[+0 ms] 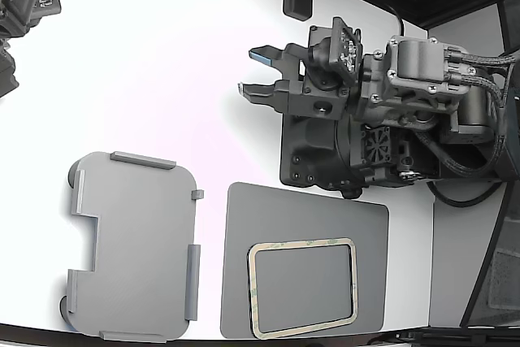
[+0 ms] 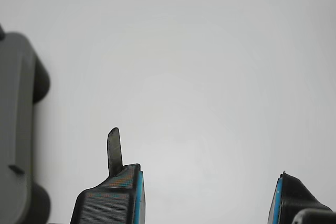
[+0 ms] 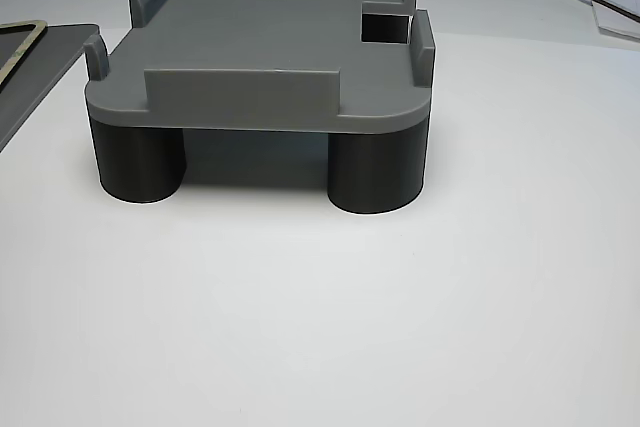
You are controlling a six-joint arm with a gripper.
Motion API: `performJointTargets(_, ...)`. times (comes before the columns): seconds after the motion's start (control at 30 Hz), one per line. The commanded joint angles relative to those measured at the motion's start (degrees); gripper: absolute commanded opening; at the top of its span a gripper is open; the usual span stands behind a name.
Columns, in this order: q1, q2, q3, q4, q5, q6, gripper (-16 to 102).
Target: Move top rectangular frame to the holder.
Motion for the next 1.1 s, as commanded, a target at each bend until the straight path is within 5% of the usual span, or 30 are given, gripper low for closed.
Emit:
performJointTargets(0.0, -0.9, 1.2, -1.2, -0.5, 0.0, -0.2, 100)
performJointTargets(0.73, 0.6, -0.4, -6.9, -1.6, 1.0, -1.5, 100)
performJointTargets(1.07, 14.6, -22.4, -25.0, 5.7, 5.4, 2.6, 100)
